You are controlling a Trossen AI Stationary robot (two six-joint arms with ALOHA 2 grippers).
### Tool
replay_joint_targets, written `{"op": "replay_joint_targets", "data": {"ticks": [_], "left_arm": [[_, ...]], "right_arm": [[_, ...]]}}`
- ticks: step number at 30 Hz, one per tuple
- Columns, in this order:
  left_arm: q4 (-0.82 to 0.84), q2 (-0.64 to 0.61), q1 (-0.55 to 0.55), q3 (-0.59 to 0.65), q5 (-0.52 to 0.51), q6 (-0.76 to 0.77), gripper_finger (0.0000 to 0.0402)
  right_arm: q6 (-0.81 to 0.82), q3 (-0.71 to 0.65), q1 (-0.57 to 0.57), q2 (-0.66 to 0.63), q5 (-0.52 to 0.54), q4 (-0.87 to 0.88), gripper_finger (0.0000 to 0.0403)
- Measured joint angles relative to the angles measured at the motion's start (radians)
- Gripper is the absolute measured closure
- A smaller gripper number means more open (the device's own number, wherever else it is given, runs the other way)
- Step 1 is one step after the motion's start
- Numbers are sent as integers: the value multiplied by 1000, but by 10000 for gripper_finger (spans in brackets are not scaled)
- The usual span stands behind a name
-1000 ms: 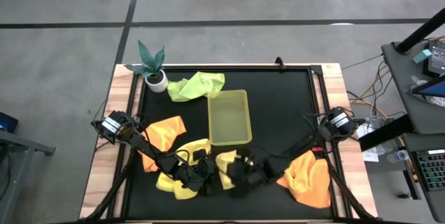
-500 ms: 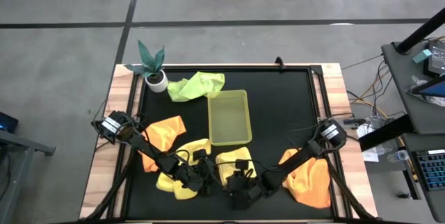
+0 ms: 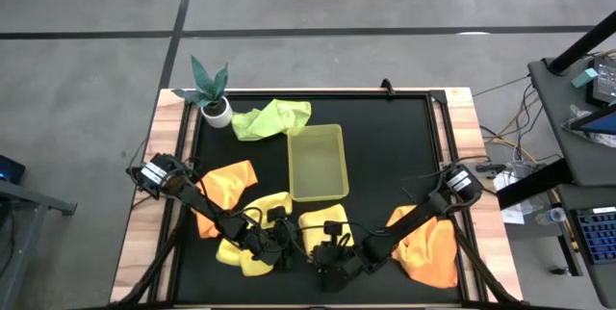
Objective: Fold microfiber towels
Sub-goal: Fold the top yellow microfiber cloth
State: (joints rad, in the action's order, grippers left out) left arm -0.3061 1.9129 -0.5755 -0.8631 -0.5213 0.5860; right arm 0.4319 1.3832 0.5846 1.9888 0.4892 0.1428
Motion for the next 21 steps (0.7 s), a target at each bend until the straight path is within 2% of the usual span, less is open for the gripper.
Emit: {"op": "replay_joint_targets", "data": {"ticks": [13, 17, 21], "left_arm": [[0, 0, 0, 0, 0, 1, 261], [0, 0, 0, 0, 0, 1, 261], [0, 0, 0, 0, 0, 2, 261]], "right_arm": [[1, 16, 0, 15, -30, -33, 394], [-23, 16, -7, 37, -93, -117, 394], [-24, 11, -17, 44, -113, -119, 394]]}}
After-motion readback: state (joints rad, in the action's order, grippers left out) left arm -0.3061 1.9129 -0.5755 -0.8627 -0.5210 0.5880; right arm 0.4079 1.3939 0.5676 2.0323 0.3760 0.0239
